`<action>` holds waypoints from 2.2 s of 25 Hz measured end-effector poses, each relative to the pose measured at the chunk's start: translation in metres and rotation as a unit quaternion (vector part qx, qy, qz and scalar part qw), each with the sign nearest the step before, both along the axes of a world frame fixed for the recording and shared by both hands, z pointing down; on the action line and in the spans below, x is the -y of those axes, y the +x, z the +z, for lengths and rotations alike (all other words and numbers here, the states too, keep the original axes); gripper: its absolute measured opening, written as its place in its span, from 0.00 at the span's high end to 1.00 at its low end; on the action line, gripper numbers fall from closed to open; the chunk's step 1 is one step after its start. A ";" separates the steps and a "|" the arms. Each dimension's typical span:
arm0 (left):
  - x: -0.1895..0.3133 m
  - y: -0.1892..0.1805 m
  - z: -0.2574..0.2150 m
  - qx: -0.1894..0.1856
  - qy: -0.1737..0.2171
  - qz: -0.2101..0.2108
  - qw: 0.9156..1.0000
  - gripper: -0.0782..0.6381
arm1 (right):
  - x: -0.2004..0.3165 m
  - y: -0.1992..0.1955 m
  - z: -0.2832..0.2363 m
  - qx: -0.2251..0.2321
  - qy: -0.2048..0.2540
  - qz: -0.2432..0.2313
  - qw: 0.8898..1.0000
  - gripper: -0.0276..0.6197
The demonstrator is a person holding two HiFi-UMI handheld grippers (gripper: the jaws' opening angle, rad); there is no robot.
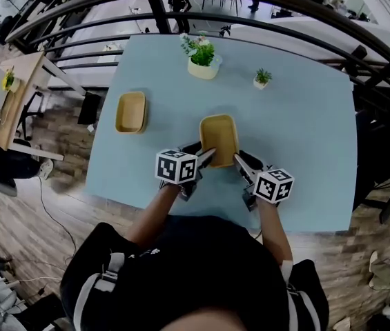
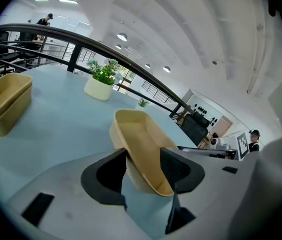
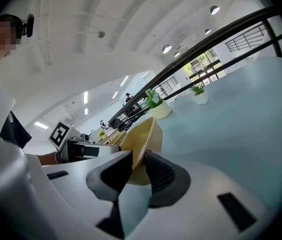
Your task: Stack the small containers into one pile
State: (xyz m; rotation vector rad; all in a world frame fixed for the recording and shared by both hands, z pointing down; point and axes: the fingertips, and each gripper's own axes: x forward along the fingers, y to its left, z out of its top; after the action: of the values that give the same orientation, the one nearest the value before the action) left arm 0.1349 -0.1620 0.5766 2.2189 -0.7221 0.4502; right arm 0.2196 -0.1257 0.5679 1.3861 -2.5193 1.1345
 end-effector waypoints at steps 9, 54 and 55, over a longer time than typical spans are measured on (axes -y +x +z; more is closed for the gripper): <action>0.030 -0.080 -0.009 -0.002 0.012 -0.019 1.000 0.60 | 0.023 -0.083 -0.007 0.002 -0.001 -0.005 1.000 0.82; 0.161 -0.309 -0.018 0.018 0.098 -0.071 0.993 0.60 | 0.143 -0.323 -0.012 0.012 0.004 -0.026 1.000 0.83; 0.163 -0.309 -0.017 0.016 0.097 -0.072 0.993 0.60 | 0.145 -0.323 -0.011 0.013 0.002 -0.025 1.000 0.83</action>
State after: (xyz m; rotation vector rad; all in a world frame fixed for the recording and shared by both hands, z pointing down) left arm -0.1739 -0.3246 0.5598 2.3234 -0.9709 0.3578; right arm -0.1030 -0.2702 0.5565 1.3099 -2.5605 1.1457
